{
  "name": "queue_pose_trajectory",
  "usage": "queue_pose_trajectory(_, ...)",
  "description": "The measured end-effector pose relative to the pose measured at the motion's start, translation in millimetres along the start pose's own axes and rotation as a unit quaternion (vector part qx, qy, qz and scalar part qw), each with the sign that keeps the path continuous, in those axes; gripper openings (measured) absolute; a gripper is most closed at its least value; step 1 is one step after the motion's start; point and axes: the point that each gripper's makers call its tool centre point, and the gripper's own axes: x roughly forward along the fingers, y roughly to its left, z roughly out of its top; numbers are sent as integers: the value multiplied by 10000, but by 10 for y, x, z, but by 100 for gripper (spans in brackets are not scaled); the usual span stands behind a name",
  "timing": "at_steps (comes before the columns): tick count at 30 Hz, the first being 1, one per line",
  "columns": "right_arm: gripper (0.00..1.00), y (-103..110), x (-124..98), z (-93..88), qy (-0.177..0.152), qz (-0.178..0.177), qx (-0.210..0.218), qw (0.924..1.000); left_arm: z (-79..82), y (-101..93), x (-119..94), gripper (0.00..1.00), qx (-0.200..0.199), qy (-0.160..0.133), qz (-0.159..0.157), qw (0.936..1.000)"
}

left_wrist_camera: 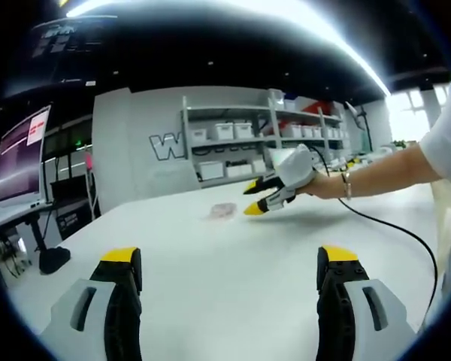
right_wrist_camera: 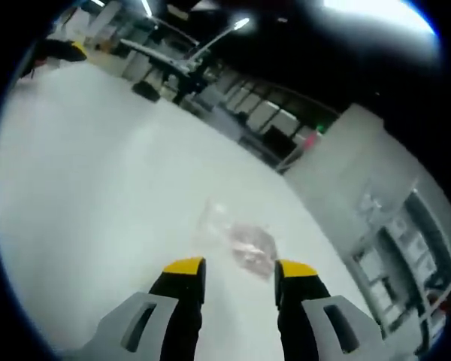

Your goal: Open the resealable bag by pulling the two sides of the seal apart until the entire bag opening is separated and visibly accessible.

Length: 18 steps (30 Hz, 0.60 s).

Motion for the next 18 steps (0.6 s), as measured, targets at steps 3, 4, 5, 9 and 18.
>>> queue_pose_trajectory(3, 35, 19, 39, -3, 30, 22, -134, 9999, 7, -10, 6, 96, 6, -5, -14, 10000)
queue_pose_trajectory(4, 35, 21, 49, -5, 36, 29, -159, 9999, 10, -11, 6, 96, 6, -9, -17, 10000)
queue_pose_trajectory(5, 35, 30, 61, -3, 45, 35, -197, 9998, 10, -7, 5, 96, 1, -10, -16, 10000)
queue_pose_trajectory(9, 35, 24, 109, -7, 52, 45, -258, 9996, 0, 23, -9, 96, -16, 6, 16, 10000)
queue_pose_trajectory(18, 35, 24, 175, -25, 70, 55, -396, 9992, -29, 53, -10, 96, -27, 39, 41, 10000)
